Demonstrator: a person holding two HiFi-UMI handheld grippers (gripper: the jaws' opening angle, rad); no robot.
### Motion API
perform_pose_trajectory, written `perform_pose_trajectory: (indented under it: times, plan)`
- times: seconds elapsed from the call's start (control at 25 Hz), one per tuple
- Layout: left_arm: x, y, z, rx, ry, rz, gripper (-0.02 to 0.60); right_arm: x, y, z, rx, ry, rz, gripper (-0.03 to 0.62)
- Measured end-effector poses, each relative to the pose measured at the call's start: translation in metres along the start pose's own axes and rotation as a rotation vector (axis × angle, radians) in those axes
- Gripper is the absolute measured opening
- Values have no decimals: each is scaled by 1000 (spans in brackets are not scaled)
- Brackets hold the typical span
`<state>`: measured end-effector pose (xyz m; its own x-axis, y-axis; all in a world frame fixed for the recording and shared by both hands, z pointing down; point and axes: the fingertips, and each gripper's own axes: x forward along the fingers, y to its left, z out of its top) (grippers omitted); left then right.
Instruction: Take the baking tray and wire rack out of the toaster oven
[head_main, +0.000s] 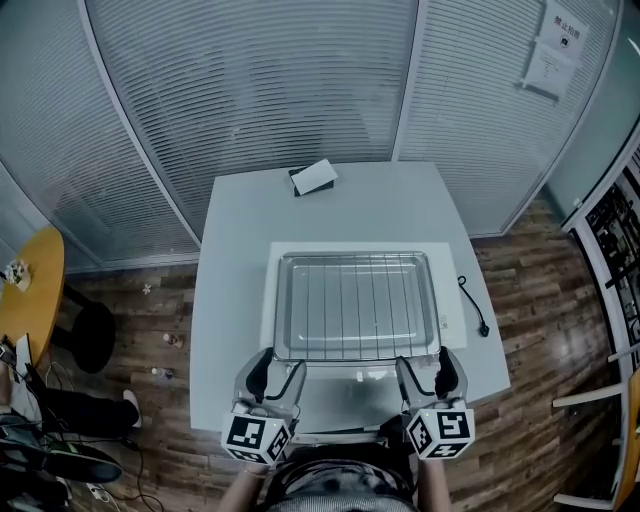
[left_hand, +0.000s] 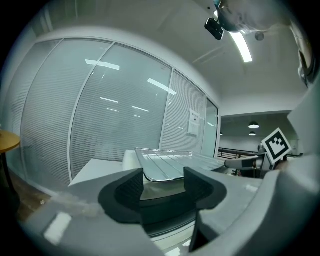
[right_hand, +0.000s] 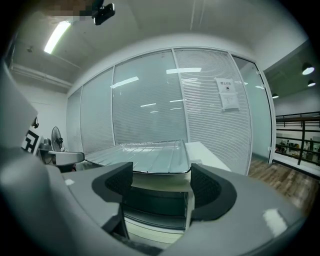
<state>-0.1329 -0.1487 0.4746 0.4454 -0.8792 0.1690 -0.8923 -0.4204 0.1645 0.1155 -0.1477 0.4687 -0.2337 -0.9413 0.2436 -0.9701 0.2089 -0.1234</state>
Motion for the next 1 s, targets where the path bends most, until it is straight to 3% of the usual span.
perform_pose_trajectory:
  times: [0.36, 0.56, 0.88, 1.0]
  plan:
    - [-15, -5, 4, 5, -22, -1, 262, -16, 14, 8, -54, -40, 0, 354]
    - [-30, -23, -13, -2, 17, -61, 260, -30, 39, -1, -73, -39, 41, 331]
    - [-62, -55, -27, -27, 14, -164, 19, -55, 94, -30, -94, -10, 166, 118]
    - [-75, -67, -34, -35, 25, -196, 5, -68, 117, -39, -103, -5, 209, 54]
